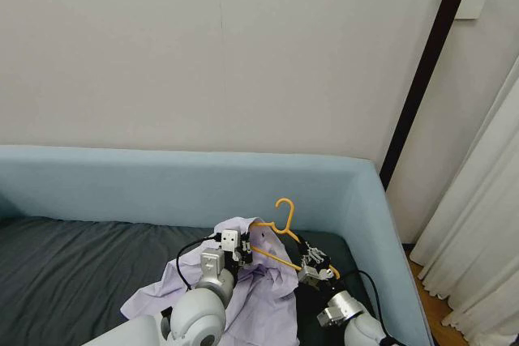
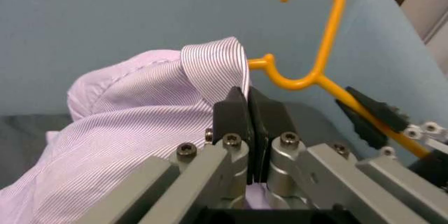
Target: Pick up the clothes from the sofa and hang them on the clothes hanger.
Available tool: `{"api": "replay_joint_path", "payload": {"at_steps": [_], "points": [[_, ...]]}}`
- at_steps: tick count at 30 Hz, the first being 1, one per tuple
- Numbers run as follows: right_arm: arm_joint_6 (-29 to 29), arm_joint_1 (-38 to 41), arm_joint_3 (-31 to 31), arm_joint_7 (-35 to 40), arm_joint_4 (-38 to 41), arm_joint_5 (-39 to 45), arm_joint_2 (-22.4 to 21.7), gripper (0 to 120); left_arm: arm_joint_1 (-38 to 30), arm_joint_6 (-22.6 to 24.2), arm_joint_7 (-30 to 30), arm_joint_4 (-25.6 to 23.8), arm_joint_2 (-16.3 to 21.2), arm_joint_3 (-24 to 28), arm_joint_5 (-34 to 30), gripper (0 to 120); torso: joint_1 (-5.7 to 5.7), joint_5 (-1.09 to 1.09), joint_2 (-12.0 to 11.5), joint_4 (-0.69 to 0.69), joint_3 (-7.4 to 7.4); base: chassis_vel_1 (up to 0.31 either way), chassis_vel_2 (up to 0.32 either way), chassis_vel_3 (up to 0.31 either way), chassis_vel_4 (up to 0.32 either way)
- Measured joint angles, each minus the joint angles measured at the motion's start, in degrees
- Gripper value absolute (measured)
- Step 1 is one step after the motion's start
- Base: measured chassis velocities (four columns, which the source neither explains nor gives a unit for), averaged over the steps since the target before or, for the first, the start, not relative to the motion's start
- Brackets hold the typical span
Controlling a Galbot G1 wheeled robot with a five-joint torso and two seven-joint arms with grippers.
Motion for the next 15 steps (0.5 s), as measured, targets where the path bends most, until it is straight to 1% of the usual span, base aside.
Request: {"api": "replay_joint_path", "payload": {"at_steps": [12, 15], "points": [[-0.1, 0.9, -1.0, 0.1, 0.0, 0.0, 0.3, 6, 0.4, 0.0, 0.2, -0.3, -0.7, 0.4, 1.7, 0, 0.00, 0.00, 0.0, 0.01, 0.00, 0.000, 0.000, 0.000, 0.000], [-0.1, 1.4, -1.6, 0.2, 0.0, -0.9, 0.7, 6, -0.1, 0.0, 0.3, 0.4, -1.8, 0.6, 2.5, 0, 0.00, -0.01, 0.0, -0.01, 0.00, 0.000, 0.000, 0.000, 0.000]]}}
